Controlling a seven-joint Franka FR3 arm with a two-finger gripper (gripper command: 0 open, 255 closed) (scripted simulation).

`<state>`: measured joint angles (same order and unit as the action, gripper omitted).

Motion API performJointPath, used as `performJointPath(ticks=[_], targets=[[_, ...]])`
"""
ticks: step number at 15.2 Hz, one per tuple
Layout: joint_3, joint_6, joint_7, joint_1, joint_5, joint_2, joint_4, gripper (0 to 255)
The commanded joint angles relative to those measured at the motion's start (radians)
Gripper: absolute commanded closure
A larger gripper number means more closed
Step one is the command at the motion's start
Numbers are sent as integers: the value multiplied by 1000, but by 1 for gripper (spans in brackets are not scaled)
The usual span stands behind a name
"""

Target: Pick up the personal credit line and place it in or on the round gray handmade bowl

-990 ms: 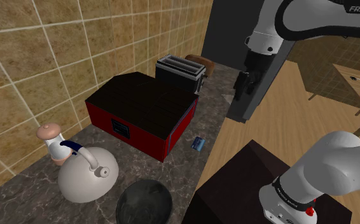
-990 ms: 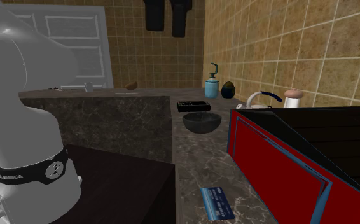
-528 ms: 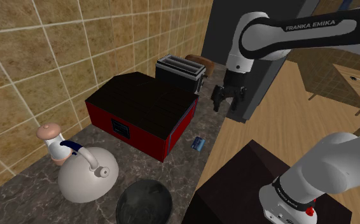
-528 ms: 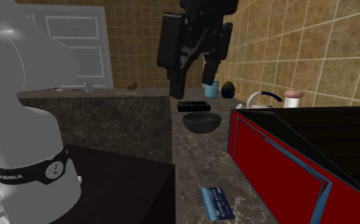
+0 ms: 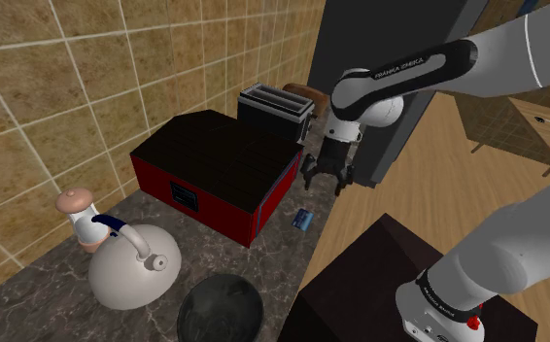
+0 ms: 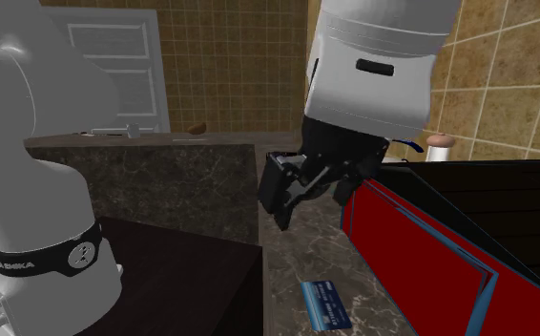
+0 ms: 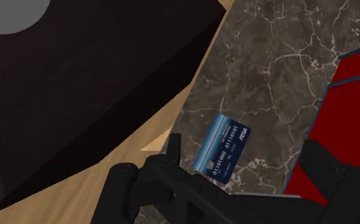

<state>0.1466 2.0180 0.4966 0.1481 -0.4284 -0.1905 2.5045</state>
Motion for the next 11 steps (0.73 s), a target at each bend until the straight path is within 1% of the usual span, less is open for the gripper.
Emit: performJointPath(ticks=[1,7,11], targets=[[-2,55,49,6,-52,80,-3,0],[-5,203,140,11,-236,300,-14,0],[12,255,121,-4,-270,336,0,0]])
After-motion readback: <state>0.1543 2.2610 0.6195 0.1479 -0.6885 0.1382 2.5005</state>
